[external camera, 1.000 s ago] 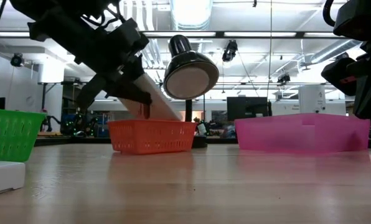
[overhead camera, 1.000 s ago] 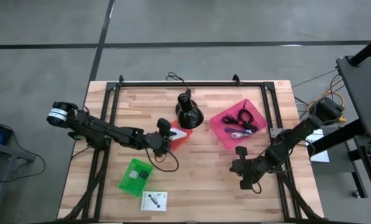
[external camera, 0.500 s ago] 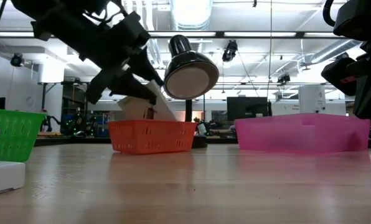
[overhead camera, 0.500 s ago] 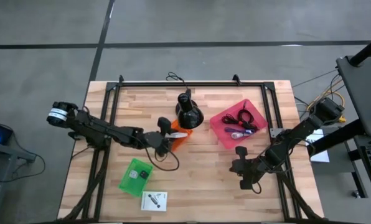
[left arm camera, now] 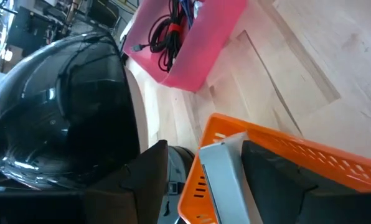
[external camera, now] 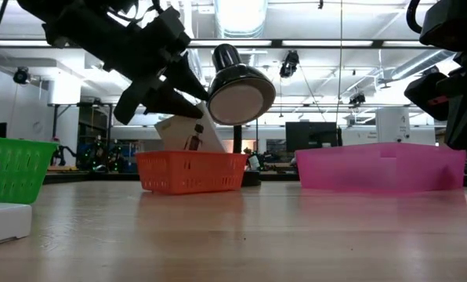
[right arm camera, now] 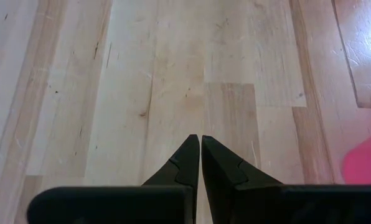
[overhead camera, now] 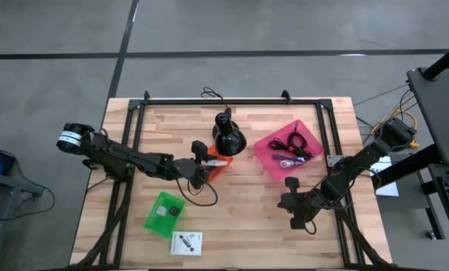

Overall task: Pick and place items into bin
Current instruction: Put the right white card reader box into the orange bin

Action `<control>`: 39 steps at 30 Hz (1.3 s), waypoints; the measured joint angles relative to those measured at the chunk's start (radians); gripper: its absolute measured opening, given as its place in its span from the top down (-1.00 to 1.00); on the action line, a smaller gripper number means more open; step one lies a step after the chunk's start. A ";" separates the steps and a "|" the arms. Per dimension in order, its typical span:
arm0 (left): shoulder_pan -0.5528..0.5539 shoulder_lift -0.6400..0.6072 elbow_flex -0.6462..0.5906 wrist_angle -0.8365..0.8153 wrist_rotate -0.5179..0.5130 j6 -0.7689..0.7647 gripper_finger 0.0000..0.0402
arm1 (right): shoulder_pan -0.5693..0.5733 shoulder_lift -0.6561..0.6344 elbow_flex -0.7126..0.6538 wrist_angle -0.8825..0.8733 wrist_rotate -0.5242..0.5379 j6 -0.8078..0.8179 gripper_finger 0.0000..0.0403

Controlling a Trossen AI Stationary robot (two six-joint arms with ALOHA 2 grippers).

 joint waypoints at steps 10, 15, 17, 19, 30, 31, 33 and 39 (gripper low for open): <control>-0.039 0.000 0.024 -0.001 0.000 -0.004 0.06 | 0.000 0.000 0.000 0.000 0.000 0.000 0.96; -0.053 0.000 0.041 -0.001 0.003 -0.128 0.06 | 0.000 0.000 0.000 0.000 0.000 0.000 0.96; -0.052 0.000 0.044 -0.007 0.003 -0.181 0.06 | 0.000 0.000 0.000 -0.001 0.000 0.000 0.96; -0.052 0.000 0.048 -0.025 0.002 -0.212 0.06 | 0.000 0.000 0.000 -0.001 0.000 0.000 0.96; -0.053 0.000 0.067 -0.032 0.009 -0.354 0.06 | 0.000 0.000 0.000 -0.001 0.000 0.000 0.96; -0.053 0.000 0.070 -0.032 0.026 -0.373 0.06 | 0.000 0.000 0.000 -0.001 0.000 0.000 0.96; -0.058 0.000 0.072 -0.038 0.063 -0.398 0.06 | 0.000 0.000 0.000 -0.001 0.000 0.000 0.96; -0.069 0.000 0.081 -0.047 0.210 -0.579 0.06 | 0.000 0.000 0.000 -0.001 -0.001 0.000 0.96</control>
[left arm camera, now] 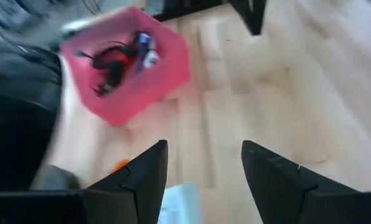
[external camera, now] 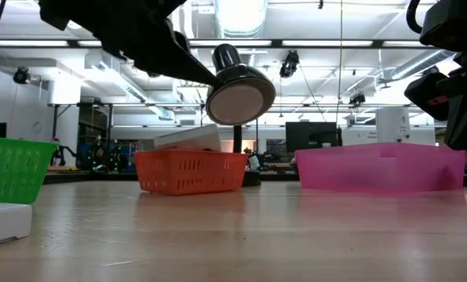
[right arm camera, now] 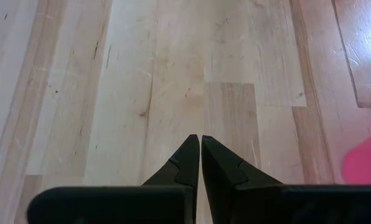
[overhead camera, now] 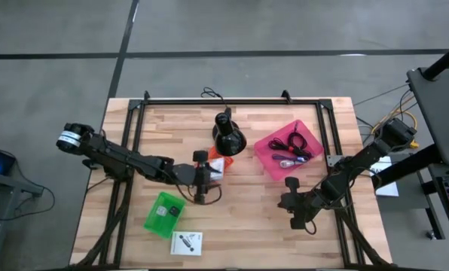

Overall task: Pick and place items into bin
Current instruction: Put the right white card reader box into the orange bin

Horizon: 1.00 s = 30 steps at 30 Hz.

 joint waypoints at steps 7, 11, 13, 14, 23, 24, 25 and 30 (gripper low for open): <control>0.000 0.010 -0.003 -0.070 0.138 -0.155 0.06 | 0.000 0.000 0.000 0.000 0.000 -0.001 0.96; 0.000 0.046 -0.005 -0.069 0.147 -0.143 0.09 | 0.000 0.000 0.000 0.000 0.000 -0.003 0.96; 0.001 0.070 -0.005 -0.069 0.148 -0.118 0.17 | 0.000 0.000 0.000 0.000 0.000 -0.003 0.96; 0.001 0.083 -0.005 -0.069 0.148 -0.106 0.22 | 0.000 0.000 0.000 0.000 0.000 -0.004 0.96; 0.027 0.137 0.003 -0.067 0.099 -0.101 0.79 | 0.000 0.000 -0.002 -0.001 0.000 -0.007 0.96; 0.033 0.137 0.003 -0.067 0.090 -0.101 0.84 | 0.000 0.000 -0.002 -0.001 0.000 -0.007 0.96; 0.037 0.135 0.003 -0.068 0.078 -0.101 0.89 | 0.000 0.000 -0.002 -0.001 0.000 -0.007 0.96; 0.070 0.132 0.003 -0.076 0.039 -0.102 0.99 | 0.000 0.000 -0.004 -0.001 0.000 -0.007 0.96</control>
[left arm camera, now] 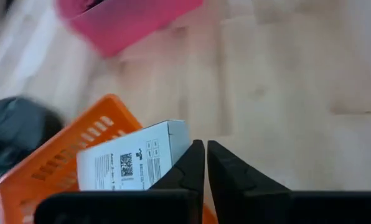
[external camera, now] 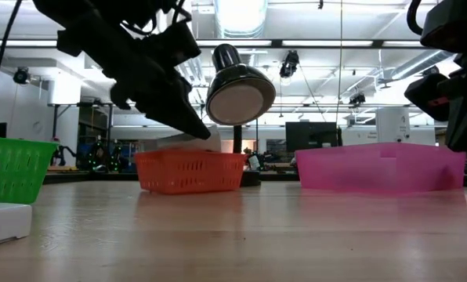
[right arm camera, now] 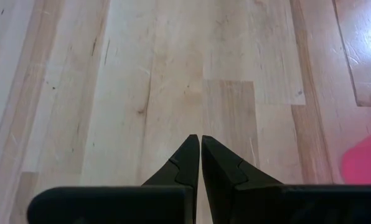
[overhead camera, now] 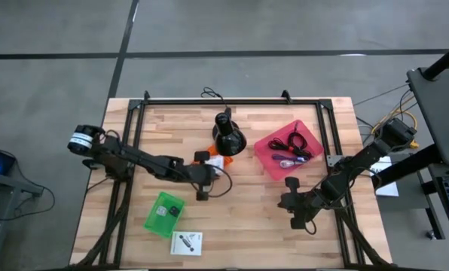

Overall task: Pick and place items into bin
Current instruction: Put the right white card reader box into the orange bin, then put the white card reader box into the orange bin

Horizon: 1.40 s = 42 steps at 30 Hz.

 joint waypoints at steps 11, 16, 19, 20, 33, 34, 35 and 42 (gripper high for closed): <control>0.019 0.002 0.027 -0.011 -0.050 -0.027 0.98 | 0.000 0.000 -0.011 0.000 0.000 0.005 0.96; 0.004 0.000 0.064 -0.013 0.022 -0.027 0.98 | 0.000 0.000 -0.011 0.001 0.000 0.006 0.96; -0.010 -0.001 0.085 -0.015 0.150 -0.026 0.98 | 0.000 0.000 -0.011 0.001 0.000 0.006 0.96; -0.016 -0.001 0.091 -0.016 0.198 -0.027 0.98 | 0.000 0.000 -0.011 0.001 0.000 0.005 0.96; -0.170 0.004 0.111 0.198 0.329 0.081 0.49 | 0.000 0.000 -0.011 0.001 0.000 -0.002 0.96; -0.184 0.004 0.116 0.204 0.330 0.080 0.38 | 0.000 0.000 -0.011 0.000 0.000 -0.004 0.96; -0.198 0.004 0.121 0.205 0.330 0.079 0.28 | 0.000 0.000 -0.011 0.000 0.000 -0.004 0.96; -0.289 0.004 0.171 0.208 0.273 -0.035 -0.20 | 0.000 0.000 -0.011 0.002 0.000 -0.004 0.96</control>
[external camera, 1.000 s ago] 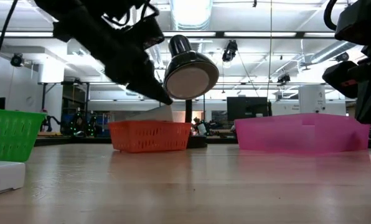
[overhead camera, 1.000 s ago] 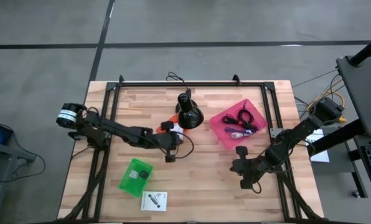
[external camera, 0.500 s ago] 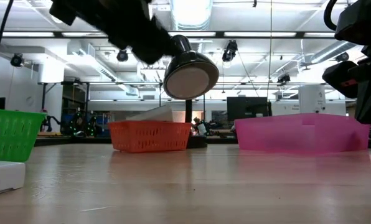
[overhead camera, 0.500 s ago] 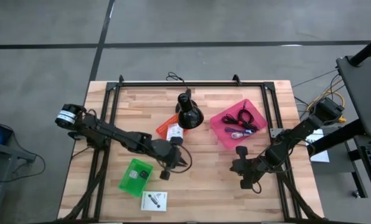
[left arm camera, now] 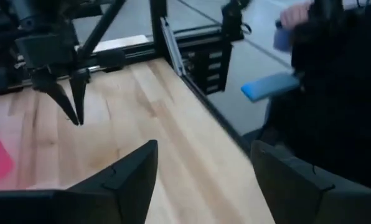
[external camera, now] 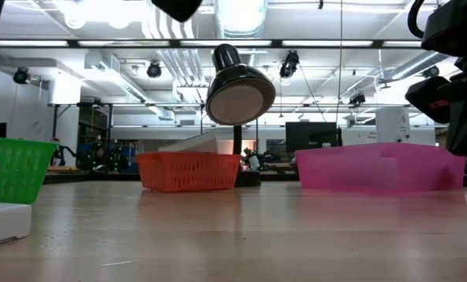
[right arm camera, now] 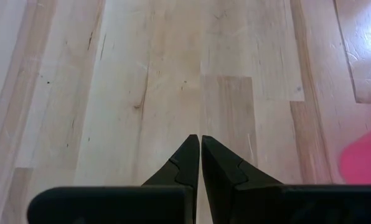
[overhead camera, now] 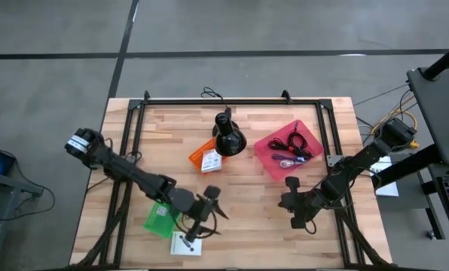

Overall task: Pick and place items into bin
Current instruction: Put the white card reader box into the orange bin

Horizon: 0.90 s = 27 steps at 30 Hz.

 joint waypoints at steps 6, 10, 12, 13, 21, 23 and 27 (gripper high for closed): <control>-0.070 0.000 0.026 -0.009 -0.031 -0.175 -0.23 | 0.001 0.000 -0.003 0.084 0.044 -0.063 0.96; -0.118 0.000 0.017 -0.037 -0.049 -0.363 -0.23 | 0.001 0.000 -0.032 0.298 0.043 -0.277 0.96; -0.144 0.000 0.017 -0.080 -0.079 -0.459 -0.23 | 0.000 0.000 -0.048 0.423 0.022 -0.374 0.96; -0.159 0.000 0.017 -0.104 -0.101 -0.509 -0.23 | 0.000 0.003 -0.055 0.484 0.003 -0.423 0.96; -0.267 0.000 0.020 -0.280 -0.169 -1.049 -0.23 | 0.000 0.133 -0.054 0.855 -0.085 -0.733 0.96; -0.283 -0.001 0.019 -0.282 -0.163 -1.199 -0.23 | -0.002 0.189 -0.026 0.892 -0.082 -0.794 0.96; -0.308 -0.001 0.019 -0.291 -0.161 -1.457 -0.23 | -0.017 0.311 0.058 0.903 -0.080 -0.875 0.96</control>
